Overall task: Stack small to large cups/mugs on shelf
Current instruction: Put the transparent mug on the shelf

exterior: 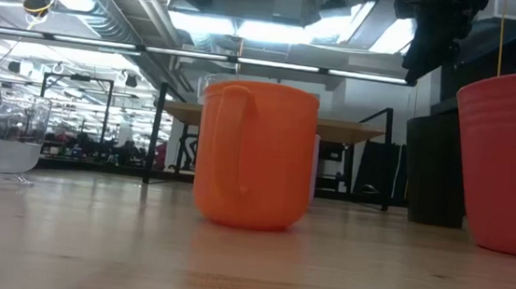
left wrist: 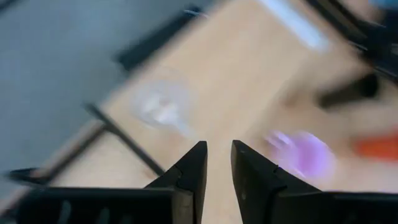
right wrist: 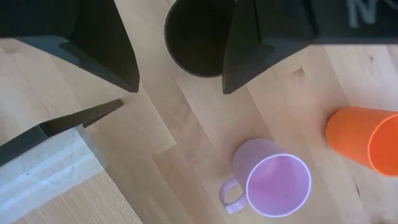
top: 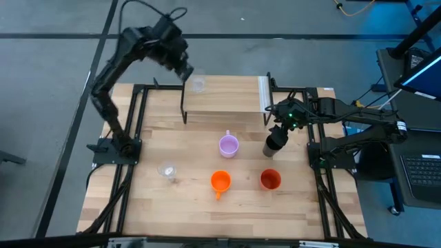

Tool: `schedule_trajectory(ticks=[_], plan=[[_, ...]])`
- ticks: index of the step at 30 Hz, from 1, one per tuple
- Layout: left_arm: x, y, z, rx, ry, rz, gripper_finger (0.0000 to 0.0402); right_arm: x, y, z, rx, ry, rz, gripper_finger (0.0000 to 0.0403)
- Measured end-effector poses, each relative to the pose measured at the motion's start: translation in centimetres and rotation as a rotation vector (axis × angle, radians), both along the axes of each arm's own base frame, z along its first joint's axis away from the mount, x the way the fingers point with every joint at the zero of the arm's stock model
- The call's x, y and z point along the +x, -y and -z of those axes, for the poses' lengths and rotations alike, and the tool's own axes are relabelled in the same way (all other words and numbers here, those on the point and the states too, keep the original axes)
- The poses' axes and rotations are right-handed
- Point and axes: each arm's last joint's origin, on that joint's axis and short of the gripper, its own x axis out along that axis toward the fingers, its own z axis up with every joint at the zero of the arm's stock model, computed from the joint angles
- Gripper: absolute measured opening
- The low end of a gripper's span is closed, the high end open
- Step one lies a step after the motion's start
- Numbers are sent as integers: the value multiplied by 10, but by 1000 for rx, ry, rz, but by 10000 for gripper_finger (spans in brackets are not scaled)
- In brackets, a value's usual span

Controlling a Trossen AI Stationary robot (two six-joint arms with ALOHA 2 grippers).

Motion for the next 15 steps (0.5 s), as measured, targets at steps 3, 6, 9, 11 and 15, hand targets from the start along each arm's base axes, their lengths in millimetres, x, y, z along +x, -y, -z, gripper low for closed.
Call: schedule_trajectory(ticks=[3,6,9,11,15], plan=[[-8,49,-21,-3,89,115,68,0,0,0,0,0,1,232],[-22,93,-37,-1,165,214,68,0,0,0,1,1,2,232],[-37,127,-47,19,209,264,68,0,0,0,0,1,1,232],[-45,144,-49,66,212,257,68,0,0,0,1,2,4,232],[-54,165,-32,71,148,220,61,0,0,0,1,3,6,232]])
